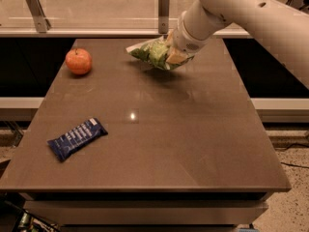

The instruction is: Move green jalapeno chip bag near rxbar blueberry

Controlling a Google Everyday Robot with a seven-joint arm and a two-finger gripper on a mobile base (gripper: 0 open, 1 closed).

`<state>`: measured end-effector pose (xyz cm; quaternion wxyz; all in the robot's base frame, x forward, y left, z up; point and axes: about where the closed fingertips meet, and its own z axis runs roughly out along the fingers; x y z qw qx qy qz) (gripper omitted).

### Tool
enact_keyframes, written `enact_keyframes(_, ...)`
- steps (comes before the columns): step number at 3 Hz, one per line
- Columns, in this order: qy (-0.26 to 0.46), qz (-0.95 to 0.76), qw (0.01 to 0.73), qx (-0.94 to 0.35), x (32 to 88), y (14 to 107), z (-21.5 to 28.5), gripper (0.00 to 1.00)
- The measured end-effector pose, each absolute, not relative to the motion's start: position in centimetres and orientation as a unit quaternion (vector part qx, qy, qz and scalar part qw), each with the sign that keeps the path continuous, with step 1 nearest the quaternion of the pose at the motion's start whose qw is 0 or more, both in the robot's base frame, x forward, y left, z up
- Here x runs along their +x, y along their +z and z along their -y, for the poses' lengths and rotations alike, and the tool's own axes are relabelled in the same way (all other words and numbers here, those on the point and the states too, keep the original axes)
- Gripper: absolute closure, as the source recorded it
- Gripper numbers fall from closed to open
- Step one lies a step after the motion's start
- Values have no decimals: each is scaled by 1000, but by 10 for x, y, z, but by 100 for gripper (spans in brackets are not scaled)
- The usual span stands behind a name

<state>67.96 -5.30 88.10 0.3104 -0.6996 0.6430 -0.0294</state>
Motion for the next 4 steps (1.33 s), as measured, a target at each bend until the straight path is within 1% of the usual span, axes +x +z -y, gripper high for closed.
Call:
enact_keyframes(1, -33, -636, 311, -706, 668, 900, 50, 100)
enact_keyframes(2, -32, -629, 322, -707, 645, 915, 47, 100)
enact_keyframes(4, -47, -630, 346, -694, 579, 936, 48, 100)
